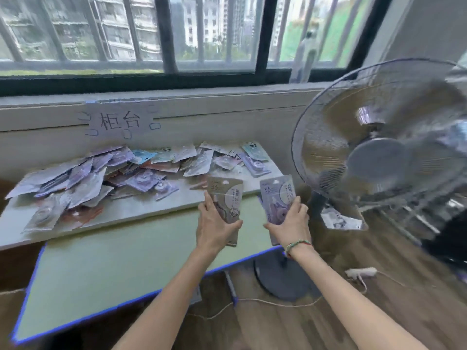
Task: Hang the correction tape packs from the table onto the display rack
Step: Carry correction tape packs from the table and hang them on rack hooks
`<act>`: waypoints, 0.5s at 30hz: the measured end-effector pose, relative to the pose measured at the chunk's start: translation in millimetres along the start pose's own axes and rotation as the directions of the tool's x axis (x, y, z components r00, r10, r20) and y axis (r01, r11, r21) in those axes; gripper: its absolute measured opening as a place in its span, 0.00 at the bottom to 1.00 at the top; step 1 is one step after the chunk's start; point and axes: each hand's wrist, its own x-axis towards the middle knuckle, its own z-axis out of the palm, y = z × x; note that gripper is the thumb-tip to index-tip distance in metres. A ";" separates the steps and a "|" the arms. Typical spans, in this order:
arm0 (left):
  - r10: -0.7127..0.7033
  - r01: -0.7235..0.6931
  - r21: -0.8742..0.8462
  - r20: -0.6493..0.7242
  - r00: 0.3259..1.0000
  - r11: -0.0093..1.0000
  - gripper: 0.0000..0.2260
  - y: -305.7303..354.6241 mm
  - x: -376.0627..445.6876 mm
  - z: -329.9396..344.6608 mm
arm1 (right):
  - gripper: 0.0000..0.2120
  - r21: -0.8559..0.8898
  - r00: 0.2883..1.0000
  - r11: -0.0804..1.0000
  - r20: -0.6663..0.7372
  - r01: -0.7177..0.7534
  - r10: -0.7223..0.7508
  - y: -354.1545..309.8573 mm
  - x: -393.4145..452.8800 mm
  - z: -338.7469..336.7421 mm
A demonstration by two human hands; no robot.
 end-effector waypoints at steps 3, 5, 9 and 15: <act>0.115 -0.114 -0.019 0.096 0.989 0.993 0.53 20.8 -34.3 19.6 | 0.55 0.039 0.985 0.993 -0.130 -0.113 0.117 41.8 -40.0 -32.9; 0.185 -0.179 -0.049 0.160 0.970 0.983 0.53 37.6 -56.4 33.4 | 0.55 0.055 0.957 0.979 -0.207 -0.196 0.203 69.5 -67.7 -56.4; 0.328 -0.313 -0.098 0.270 0.905 0.945 0.53 77.7 -102.8 64.5 | 0.55 0.081 0.868 0.933 -0.345 -0.351 0.357 120.9 -124.4 -103.6; 0.528 -0.515 -0.154 0.418 0.740 0.843 0.51 144.5 -186.3 122.0 | 0.51 0.174 0.676 0.832 -0.508 -0.527 0.534 197.3 -213.3 -172.3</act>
